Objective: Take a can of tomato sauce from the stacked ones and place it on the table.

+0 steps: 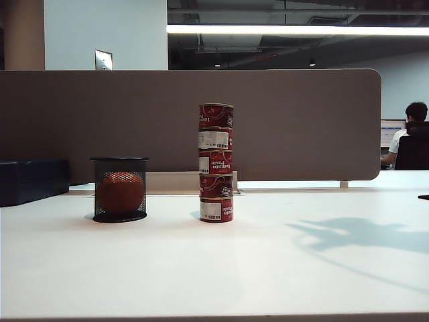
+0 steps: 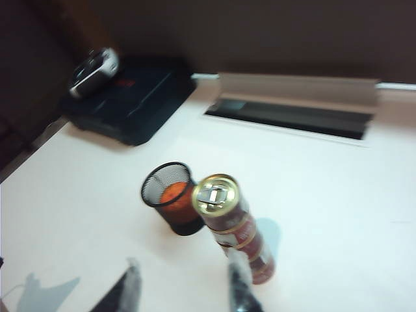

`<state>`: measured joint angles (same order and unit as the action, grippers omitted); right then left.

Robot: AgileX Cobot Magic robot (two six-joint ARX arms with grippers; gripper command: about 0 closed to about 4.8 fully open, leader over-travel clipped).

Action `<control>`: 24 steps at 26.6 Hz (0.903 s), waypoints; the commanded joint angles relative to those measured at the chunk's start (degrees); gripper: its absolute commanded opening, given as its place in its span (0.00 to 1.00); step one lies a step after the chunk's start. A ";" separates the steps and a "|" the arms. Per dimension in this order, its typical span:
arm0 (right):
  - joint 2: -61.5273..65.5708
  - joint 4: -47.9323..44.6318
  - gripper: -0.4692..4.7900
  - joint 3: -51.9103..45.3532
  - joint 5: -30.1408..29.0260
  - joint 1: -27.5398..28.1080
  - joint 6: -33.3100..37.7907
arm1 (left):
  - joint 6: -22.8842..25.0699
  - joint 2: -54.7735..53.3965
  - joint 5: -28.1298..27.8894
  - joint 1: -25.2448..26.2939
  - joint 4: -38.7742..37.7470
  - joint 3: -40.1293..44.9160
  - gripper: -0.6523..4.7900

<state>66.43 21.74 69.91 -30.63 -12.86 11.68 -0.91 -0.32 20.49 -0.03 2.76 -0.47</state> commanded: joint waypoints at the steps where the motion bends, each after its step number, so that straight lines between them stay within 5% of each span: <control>1: 6.38 -2.08 0.63 3.48 2.01 -4.55 0.33 | 0.24 -0.04 0.33 0.13 0.72 -0.24 0.11; 8: 14.73 -2.80 1.00 8.09 3.87 -7.96 1.07 | 0.24 -0.04 0.33 0.13 0.70 -0.24 0.11; 24: 26.21 -10.51 1.00 9.29 6.73 -12.02 2.49 | 0.22 -0.04 0.33 0.13 0.70 -0.22 0.11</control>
<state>92.47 12.29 78.81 -24.01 -24.73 14.02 -0.91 -0.32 20.49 -0.03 2.76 -0.47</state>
